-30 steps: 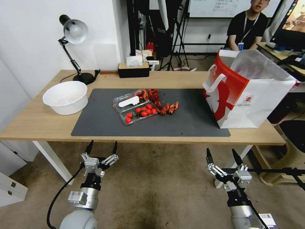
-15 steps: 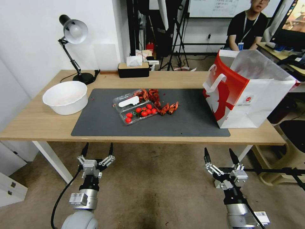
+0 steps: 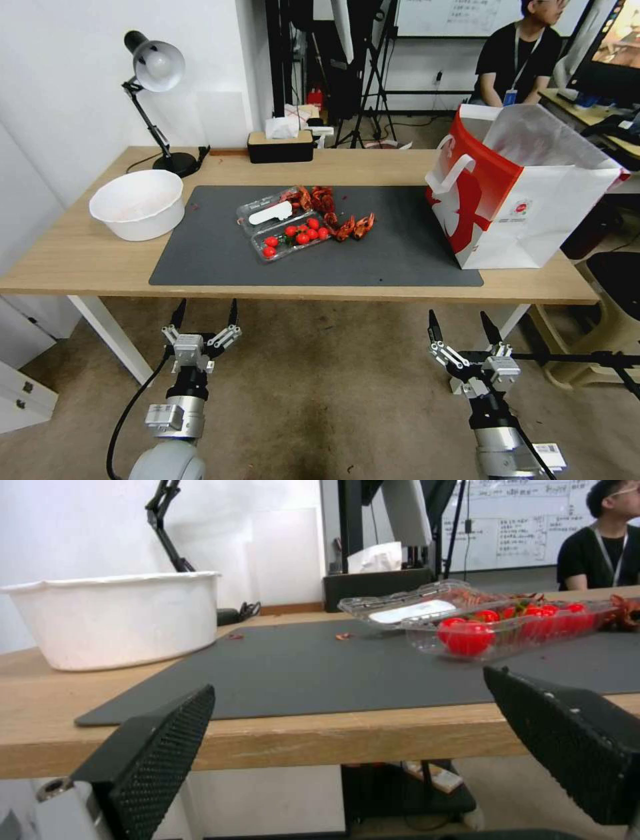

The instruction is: Pick up the trash from the table and place it into the takeout bag.

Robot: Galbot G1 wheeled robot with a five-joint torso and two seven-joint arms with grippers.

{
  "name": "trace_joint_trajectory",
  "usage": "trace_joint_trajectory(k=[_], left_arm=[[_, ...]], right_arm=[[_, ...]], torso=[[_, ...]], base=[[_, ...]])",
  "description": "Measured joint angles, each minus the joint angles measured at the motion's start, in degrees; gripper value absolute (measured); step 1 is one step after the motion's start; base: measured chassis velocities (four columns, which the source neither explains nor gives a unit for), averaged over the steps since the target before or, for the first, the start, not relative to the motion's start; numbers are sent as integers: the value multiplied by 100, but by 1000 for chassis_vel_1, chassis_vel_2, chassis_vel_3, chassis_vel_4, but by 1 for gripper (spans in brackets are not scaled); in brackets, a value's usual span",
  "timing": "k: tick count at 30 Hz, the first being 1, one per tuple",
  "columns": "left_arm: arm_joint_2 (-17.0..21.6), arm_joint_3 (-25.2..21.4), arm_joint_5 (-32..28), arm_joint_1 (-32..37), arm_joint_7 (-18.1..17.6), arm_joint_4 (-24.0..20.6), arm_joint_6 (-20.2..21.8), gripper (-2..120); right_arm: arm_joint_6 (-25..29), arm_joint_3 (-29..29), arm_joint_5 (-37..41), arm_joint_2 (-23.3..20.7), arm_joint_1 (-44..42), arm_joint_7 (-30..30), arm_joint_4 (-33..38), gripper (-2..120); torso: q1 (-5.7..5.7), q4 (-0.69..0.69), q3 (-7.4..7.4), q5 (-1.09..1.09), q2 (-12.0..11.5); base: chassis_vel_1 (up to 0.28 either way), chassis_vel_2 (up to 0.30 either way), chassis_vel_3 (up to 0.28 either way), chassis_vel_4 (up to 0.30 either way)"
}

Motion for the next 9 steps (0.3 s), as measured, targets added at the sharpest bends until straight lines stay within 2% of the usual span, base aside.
trace_joint_trajectory(k=[9], left_arm=[[3,3,-3,-1,2,-2,3,100]], right_arm=[[-1,2,0,0,-1,0,1,100]], torso=[[0,0,0,0,0]], base=[[0,0,0,0]])
